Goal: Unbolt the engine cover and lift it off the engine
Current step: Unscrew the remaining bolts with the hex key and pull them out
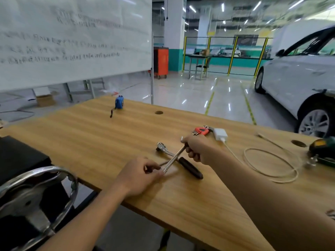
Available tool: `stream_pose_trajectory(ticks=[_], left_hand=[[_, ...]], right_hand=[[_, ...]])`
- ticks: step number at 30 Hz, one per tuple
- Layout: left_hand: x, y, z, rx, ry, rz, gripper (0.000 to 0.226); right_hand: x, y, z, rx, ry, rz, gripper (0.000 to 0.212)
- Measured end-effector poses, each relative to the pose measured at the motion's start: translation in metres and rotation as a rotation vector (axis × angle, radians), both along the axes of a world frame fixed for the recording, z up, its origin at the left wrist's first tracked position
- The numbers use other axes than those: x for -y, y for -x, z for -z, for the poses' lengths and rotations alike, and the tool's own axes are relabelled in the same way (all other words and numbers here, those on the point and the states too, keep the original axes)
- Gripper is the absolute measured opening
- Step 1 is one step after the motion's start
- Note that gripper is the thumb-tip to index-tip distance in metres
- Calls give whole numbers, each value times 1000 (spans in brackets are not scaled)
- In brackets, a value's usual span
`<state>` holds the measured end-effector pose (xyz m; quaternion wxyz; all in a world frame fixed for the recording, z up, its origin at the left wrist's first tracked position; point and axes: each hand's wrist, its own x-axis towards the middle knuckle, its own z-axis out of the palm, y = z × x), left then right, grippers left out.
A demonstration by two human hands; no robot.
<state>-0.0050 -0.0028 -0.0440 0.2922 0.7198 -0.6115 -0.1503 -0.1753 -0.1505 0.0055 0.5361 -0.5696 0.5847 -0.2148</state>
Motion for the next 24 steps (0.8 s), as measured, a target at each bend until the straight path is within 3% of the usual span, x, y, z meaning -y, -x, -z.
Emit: stream_pose_trajectory(ticks=[2,4,8,15,19,24], left_hand=[[7,0,-3,-18,35,-70,21],[14,2,-3,81,8,-114,22],[23,10,-4,220,-69,-160,9],[-1,-14,-12,506,-311,-160,4],[-23,-33,-17,429,-340,-223,11],[-46,-37,-27,61,-275,-280,19]], right_hand=[[5,7,7,-12,39,13,23],[6,11,15,-21,77,6,26],[13,1,26,-5,249,25,36],[48,10,24,-34,408,180,30],[44,8,30,-227,486,191,34],[8,-21,39,-440,599,16,41]])
